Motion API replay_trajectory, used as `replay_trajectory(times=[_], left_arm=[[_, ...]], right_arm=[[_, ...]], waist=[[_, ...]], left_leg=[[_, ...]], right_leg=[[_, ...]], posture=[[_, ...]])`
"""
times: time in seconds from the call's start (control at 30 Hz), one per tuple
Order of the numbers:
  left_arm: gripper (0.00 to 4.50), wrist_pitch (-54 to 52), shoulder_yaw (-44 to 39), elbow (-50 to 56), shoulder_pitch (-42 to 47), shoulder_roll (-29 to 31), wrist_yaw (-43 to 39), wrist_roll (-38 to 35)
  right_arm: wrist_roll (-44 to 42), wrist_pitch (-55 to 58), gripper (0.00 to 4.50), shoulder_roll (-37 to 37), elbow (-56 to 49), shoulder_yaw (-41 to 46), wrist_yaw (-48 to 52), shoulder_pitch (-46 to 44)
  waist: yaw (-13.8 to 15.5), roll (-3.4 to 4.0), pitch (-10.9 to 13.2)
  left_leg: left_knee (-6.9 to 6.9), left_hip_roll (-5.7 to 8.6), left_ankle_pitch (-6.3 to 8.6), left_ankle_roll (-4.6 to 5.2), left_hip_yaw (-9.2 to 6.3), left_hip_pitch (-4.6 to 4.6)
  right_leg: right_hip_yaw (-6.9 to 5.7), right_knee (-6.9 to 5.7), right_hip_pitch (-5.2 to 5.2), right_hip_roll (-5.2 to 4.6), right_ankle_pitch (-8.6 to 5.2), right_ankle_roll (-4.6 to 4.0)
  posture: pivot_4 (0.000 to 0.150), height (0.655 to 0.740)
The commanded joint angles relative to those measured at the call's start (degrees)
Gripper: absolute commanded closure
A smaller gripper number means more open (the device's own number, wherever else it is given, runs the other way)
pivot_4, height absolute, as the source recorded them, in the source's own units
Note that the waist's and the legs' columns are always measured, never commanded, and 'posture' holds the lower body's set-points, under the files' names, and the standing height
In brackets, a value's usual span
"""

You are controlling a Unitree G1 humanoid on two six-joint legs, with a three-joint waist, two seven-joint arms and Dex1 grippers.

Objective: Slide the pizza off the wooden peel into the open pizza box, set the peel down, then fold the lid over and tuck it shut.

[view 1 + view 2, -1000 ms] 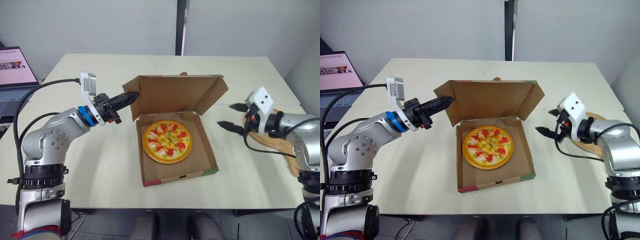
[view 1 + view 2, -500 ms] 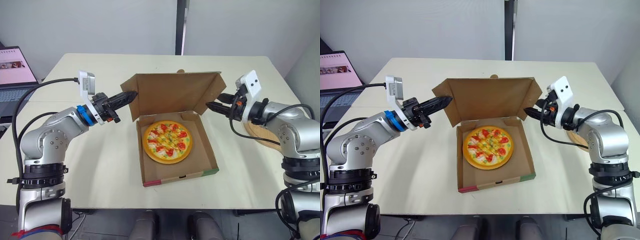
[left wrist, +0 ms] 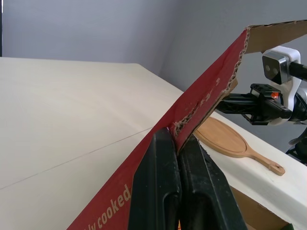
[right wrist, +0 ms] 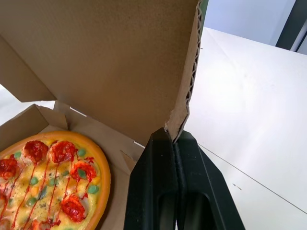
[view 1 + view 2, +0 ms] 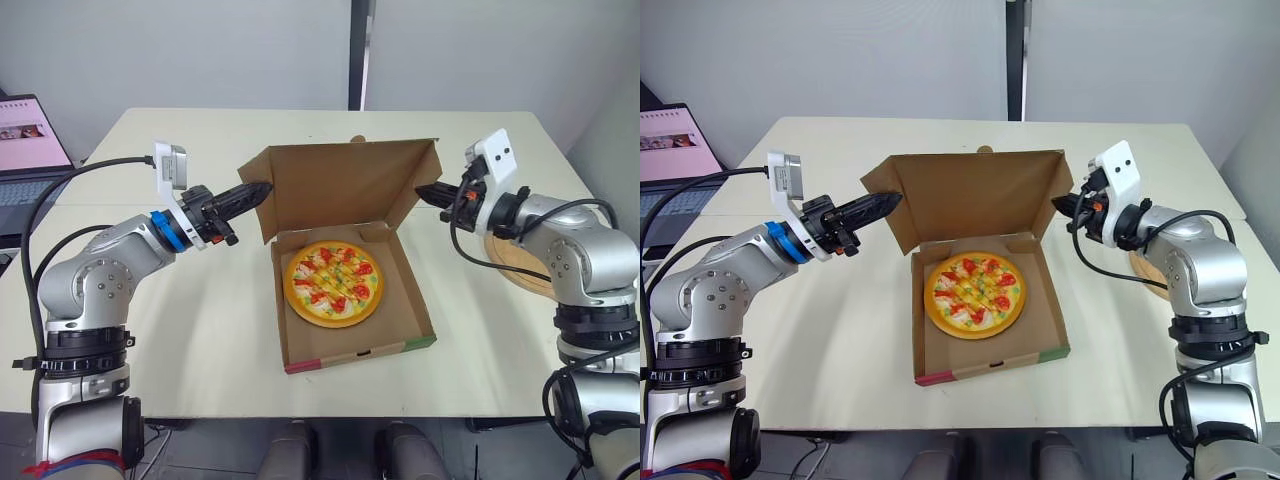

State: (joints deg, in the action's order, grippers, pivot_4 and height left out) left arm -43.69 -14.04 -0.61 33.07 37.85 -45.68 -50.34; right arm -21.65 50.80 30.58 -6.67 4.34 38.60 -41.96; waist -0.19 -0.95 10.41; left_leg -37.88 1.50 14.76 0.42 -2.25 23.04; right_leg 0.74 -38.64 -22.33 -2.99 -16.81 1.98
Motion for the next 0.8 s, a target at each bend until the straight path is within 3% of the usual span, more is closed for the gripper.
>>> replay_trajectory(times=[0.03, 0.1, 0.2, 0.3, 0.8], left_arm=[[4.50, 0.16, -1.33, 1.82, 0.66, -0.49, -0.20, -0.49], [4.50, 0.10, -1.34, 1.94, 0.75, -0.63, -0.10, -0.54], [4.50, -0.16, -1.34, 2.22, 0.60, -0.78, -0.24, -0.73], [4.50, -0.19, -1.37, 2.13, 0.55, -0.79, -0.34, -0.61], [4.50, -0.01, -1.86, 2.25, 0.26, -1.01, 0.30, -0.50]], right_arm=[[-1.37, 0.38, 4.49, 0.12, -3.21, 0.19, -0.66, -1.00], [-1.10, 0.97, 4.49, 0.07, -3.49, 0.30, -1.56, -0.79], [-1.09, 0.80, 3.94, -0.90, -3.83, 0.87, -3.18, -0.58], [-0.96, 0.10, 2.92, -1.83, -3.62, 1.30, -4.60, -0.82], [-2.90, -0.06, 2.92, -0.29, -6.35, 5.87, -6.89, 0.49]], waist=[[0.00, 0.00, 0.00], [0.00, 0.00, 0.00], [0.00, 0.00, 0.00], [0.00, 0.00, 0.00], [0.09, 0.00, 0.00]], left_leg=[[0.00, 0.00, 0.00, 0.00, 0.00, 0.00], [-0.01, 0.00, 0.00, 0.00, 0.00, 0.00], [0.00, 0.00, 0.00, 0.00, 0.00, 0.00], [0.00, 0.00, 0.00, 0.00, 0.00, 0.00], [-0.01, 0.03, 0.00, 0.00, -0.02, 0.00]], right_leg=[[0.00, 0.00, 0.00, 0.00, 0.00, 0.00], [0.00, -0.01, 0.00, 0.00, 0.00, 0.00], [0.00, -0.01, 0.00, 0.00, 0.00, 0.00], [0.00, -0.01, 0.00, 0.00, 0.00, 0.00], [0.00, -0.02, 0.00, -0.01, 0.00, 0.00]], posture=[[0.150, 0.7400], [0.150, 0.7400], [0.150, 0.7400], [0.150, 0.7400], [0.150, 0.7400]])
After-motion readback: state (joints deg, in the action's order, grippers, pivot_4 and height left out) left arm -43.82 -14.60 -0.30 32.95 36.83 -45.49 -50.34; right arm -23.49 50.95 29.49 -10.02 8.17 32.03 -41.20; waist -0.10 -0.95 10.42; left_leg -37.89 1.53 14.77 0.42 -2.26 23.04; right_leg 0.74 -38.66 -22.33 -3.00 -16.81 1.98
